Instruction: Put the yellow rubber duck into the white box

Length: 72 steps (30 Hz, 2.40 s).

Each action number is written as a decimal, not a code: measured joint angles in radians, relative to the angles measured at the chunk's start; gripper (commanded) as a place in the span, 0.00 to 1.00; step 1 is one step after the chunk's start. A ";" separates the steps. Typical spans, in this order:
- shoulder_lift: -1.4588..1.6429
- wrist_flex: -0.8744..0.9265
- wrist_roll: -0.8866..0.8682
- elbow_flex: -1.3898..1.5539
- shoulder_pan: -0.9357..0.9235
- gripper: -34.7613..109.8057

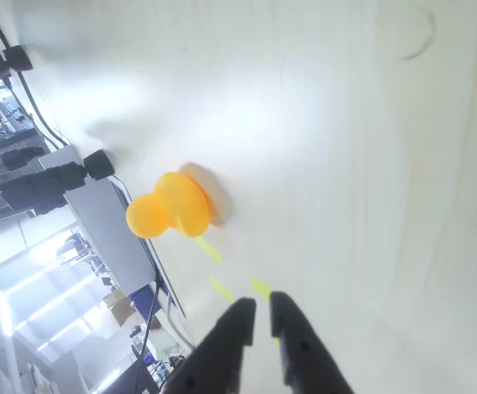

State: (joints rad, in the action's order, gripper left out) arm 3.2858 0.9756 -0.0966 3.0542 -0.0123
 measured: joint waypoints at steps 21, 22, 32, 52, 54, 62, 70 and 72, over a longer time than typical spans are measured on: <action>0.000 0.000 0.000 0.000 0.000 0.24; 0.000 0.000 0.000 0.000 0.000 0.24; 0.000 0.000 0.000 0.000 0.000 0.24; 0.000 0.000 0.000 0.000 0.000 0.25; 0.000 0.000 0.000 0.000 0.000 0.25; 0.000 0.000 0.000 0.000 0.000 0.24; -0.331 -0.081 0.017 -0.169 -0.006 0.24; -0.500 -0.063 0.018 -0.333 -0.020 0.24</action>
State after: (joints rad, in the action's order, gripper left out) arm 2.7857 0.9127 -0.0782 2.7213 -0.0322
